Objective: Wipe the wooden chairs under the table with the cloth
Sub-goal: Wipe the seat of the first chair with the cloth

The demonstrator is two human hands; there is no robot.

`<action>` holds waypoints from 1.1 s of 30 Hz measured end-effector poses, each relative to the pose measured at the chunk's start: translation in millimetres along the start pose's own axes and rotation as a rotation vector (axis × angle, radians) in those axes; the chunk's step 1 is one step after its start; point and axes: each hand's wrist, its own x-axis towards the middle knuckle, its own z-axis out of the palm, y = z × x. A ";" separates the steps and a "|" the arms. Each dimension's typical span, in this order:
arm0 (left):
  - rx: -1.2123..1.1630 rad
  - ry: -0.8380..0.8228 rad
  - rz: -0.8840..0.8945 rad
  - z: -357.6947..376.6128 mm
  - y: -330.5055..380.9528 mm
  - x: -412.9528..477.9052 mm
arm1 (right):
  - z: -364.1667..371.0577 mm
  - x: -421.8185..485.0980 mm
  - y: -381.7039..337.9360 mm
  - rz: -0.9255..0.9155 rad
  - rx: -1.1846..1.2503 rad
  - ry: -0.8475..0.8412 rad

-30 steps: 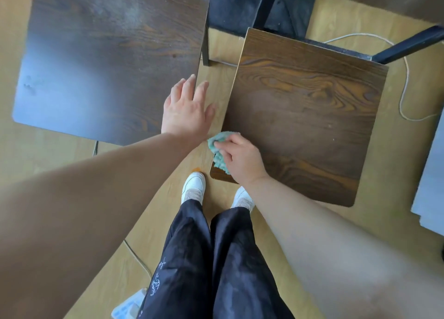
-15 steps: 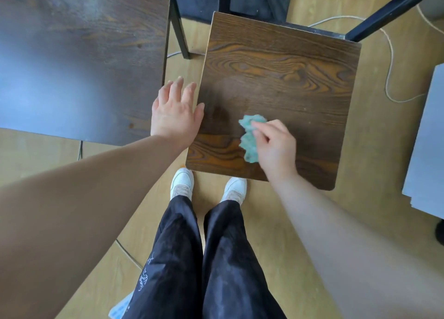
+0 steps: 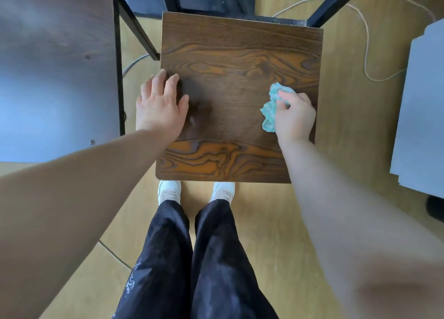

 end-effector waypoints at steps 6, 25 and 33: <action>0.010 0.019 -0.040 -8.0 -15.2 7.4 | 31.8 -5.5 -54.9 -0.173 -0.021 -0.139; -0.022 0.033 -0.039 -22.3 -60.1 -36.0 | 91.6 -113.6 -98.3 -0.783 -0.242 -0.665; 0.056 -0.031 -0.019 -11.8 -61.6 -57.4 | 83.3 -164.8 -66.8 -0.852 -0.226 -0.657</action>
